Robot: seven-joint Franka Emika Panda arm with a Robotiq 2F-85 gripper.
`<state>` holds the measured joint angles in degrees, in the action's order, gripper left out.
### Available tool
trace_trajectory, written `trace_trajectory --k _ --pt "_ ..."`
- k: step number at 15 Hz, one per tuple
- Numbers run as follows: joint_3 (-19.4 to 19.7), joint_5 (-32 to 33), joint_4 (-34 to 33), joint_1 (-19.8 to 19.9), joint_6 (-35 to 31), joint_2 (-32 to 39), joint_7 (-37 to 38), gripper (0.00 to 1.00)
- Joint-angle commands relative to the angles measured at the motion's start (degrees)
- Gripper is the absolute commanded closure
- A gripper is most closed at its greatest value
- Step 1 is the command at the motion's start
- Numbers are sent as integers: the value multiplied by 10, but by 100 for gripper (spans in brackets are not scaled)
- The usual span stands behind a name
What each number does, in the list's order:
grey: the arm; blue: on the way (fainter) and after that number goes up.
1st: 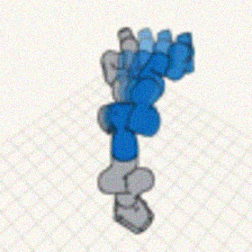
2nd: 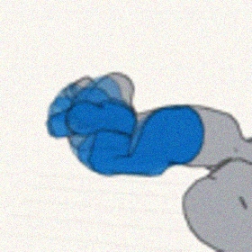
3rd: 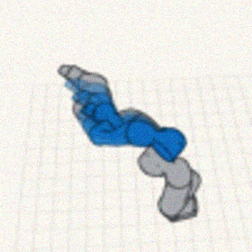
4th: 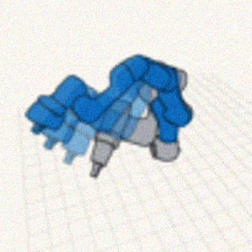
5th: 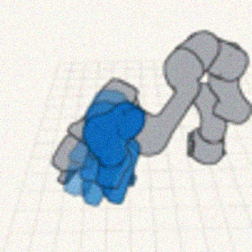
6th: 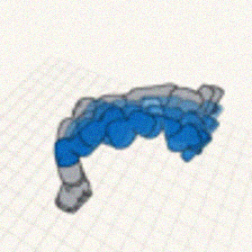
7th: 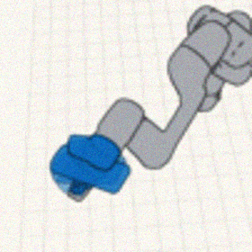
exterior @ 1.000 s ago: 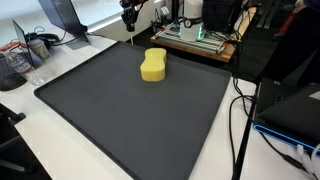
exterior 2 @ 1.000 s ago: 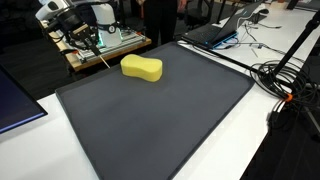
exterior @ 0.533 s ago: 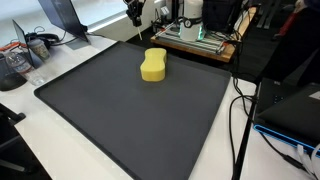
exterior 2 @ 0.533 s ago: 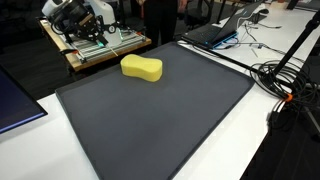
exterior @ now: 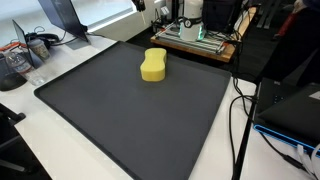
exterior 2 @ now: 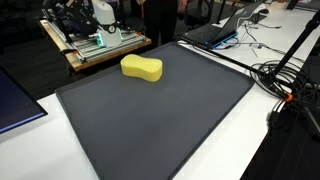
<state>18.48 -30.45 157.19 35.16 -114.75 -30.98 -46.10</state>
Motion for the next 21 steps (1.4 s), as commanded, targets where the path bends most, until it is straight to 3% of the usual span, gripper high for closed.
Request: trace_trajectory --k 1,2,5,11,15,19,20,21 --pt "0 0 0 0 1 -1 2 88" --pt "-1 0 0 0 1 0 4 97" --pt "-62 28 2 2 -14 7 52 97" --pt "-249 98 0 21 -82 -15 223 97" --pt "-372 157 0 9 -45 -25 318 97" --pt "-480 175 0 -28 2 -26 351 97" --pt "-446 157 -1 -13 -21 -12 332 88" --pt "-469 157 -1 -22 -15 -12 340 88"
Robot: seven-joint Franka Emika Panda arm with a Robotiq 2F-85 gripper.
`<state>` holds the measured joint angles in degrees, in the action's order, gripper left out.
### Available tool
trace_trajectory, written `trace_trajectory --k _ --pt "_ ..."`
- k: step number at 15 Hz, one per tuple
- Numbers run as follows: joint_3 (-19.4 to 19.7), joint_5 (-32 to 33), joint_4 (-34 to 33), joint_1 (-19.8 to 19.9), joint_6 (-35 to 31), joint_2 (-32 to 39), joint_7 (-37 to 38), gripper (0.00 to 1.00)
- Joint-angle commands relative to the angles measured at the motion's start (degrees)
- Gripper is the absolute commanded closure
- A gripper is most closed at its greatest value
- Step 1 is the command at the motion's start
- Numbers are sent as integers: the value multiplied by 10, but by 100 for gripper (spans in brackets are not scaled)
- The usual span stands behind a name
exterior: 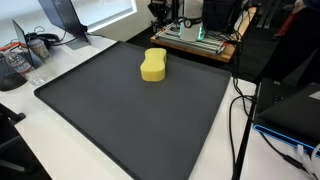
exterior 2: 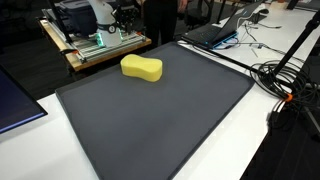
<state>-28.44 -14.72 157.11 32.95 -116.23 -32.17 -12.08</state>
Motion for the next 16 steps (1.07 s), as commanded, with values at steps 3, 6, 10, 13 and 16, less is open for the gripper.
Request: trace_trajectory --k 3,6,10,13,16 --pt "-17 2 0 -8 2 -3 8 97" --pt "69 143 -2 -172 -6 59 99 97" --pt "86 212 -4 -293 7 97 156 97" --pt "86 238 -4 -363 8 115 159 97" --pt "85 246 1 -419 4 115 146 97"
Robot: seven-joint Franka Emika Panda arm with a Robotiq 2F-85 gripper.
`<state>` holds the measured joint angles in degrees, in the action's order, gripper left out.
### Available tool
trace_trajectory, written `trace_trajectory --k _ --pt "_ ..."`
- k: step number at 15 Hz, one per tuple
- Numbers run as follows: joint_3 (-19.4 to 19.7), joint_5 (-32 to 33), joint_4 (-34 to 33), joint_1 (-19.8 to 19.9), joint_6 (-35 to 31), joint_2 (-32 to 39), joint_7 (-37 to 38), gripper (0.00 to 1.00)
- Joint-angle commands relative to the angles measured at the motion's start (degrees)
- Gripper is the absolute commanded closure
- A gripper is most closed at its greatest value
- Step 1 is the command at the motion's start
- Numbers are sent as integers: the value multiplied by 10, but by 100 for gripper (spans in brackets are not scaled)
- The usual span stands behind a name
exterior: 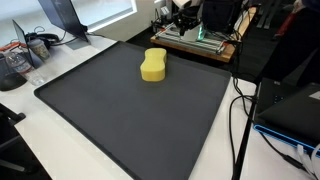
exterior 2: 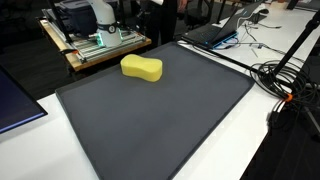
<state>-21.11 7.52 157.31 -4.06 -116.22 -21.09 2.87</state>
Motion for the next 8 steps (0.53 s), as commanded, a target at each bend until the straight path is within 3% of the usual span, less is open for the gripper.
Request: trace_trajectory --k 1,5,8 --pt "10 24 -1 -66 4 2 -9 97" --pt "0 35 -2 -121 9 -13 -16 97" --pt "-18 77 -3 -143 28 -15 -4 97"
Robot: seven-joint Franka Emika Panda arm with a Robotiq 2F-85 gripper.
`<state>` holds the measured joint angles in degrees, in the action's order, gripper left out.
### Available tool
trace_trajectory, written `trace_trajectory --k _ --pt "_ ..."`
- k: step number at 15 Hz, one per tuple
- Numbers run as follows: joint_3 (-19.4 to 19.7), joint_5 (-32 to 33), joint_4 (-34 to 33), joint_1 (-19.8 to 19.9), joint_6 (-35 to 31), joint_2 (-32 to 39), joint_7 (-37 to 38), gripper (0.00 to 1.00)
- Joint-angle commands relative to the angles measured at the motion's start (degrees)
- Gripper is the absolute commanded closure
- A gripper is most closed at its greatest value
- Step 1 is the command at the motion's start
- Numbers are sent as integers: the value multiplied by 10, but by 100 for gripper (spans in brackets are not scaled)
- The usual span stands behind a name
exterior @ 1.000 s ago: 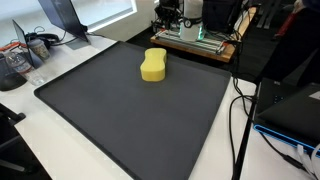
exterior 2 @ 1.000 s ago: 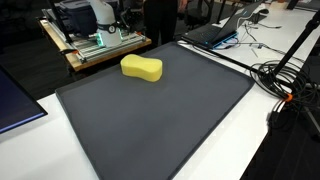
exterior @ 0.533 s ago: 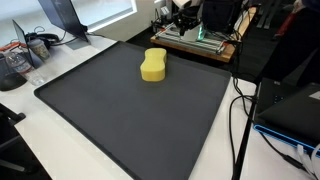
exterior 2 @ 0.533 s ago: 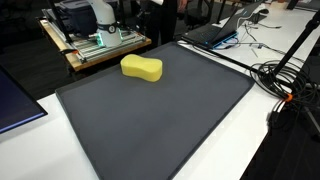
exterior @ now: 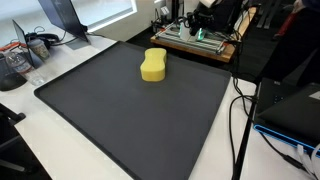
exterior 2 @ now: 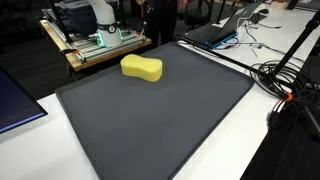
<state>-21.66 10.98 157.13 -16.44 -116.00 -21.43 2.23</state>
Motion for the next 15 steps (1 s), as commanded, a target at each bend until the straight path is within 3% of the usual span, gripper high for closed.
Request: trace_trajectory --k 1,6,15 --pt "-20 56 -1 -26 35 -9 8 97" --pt "-49 112 0 -59 73 8 4 97" --pt "-56 182 0 -111 21 23 -71 97"
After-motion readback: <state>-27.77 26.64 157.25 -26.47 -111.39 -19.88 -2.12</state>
